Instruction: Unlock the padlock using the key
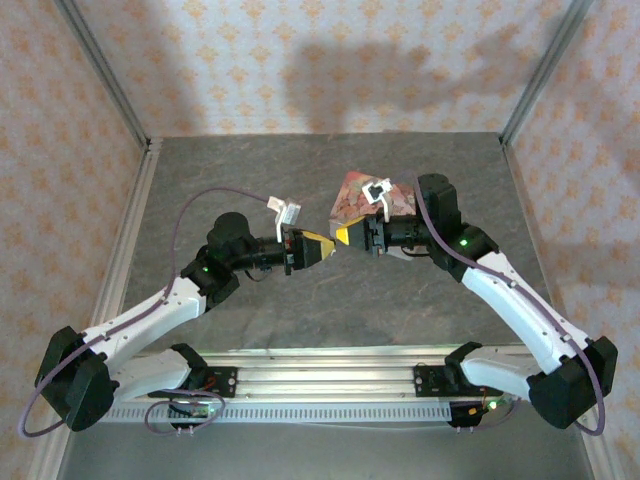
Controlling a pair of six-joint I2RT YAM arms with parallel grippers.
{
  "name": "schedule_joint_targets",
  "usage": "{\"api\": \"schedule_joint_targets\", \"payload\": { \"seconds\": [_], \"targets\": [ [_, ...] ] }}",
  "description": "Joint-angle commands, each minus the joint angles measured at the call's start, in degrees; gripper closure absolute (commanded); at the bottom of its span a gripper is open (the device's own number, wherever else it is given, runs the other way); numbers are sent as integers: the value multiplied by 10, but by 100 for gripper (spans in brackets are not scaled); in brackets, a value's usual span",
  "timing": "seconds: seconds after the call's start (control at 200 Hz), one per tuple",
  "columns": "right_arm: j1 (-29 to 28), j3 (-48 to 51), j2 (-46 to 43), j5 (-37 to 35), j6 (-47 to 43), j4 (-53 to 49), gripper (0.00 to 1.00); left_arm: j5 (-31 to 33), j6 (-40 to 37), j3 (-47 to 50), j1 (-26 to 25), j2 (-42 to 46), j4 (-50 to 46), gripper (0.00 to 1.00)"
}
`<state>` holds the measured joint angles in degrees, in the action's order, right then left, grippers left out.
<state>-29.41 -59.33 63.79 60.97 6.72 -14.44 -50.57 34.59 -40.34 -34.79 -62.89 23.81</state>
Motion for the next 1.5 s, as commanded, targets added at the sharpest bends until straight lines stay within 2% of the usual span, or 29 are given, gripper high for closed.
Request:
{"api": "schedule_joint_targets", "payload": {
  "seconds": [0.0,0.085,0.22,0.395,0.485,0.53,0.54,0.576,0.666,0.856,0.971,1.041,1.116,1.206,1.496],
  "targets": [
    [3,5,-8,11,3,23,100,-6,2,-17,0,4,17,83],
    [3,7,-7,11,9,30,100,-7,2,-17,-1,4,18,87],
    [2,9,-2,11,13,36,100,-8,0,-17,-1,3,19,100],
    [1,10,4,6,16,37,100,7,-15,-15,-1,11,7,100],
    [1,12,1,-19,18,34,100,24,-27,-17,-1,17,-21,100],
    [1,11,-3,-50,21,26,86,36,-36,-21,0,18,-51,100],
    [1,11,-5,-63,21,21,80,38,-36,-22,0,18,-57,100],
    [2,9,-10,-99,22,7,67,49,-52,-23,0,17,-76,100],
    [8,-2,-23,-178,27,-28,49,72,-63,-25,2,15,-117,100],
    [36,-31,-35,-345,60,-131,38,111,-75,-32,17,2,-182,100],
    [72,-30,-28,-499,115,-209,30,139,-103,-58,26,-17,-233,100],
    [108,-15,-18,-560,160,-245,25,170,-122,-82,34,-36,-273,100],
    [150,10,-9,-573,190,-257,21,207,-145,-118,45,-68,-318,100],
    [190,40,12,-568,207,-248,11,246,-163,-161,61,-116,-346,100],
    [207,51,112,-542,202,-177,10,302,-186,-298,91,-313,-348,100]
  ]
}}
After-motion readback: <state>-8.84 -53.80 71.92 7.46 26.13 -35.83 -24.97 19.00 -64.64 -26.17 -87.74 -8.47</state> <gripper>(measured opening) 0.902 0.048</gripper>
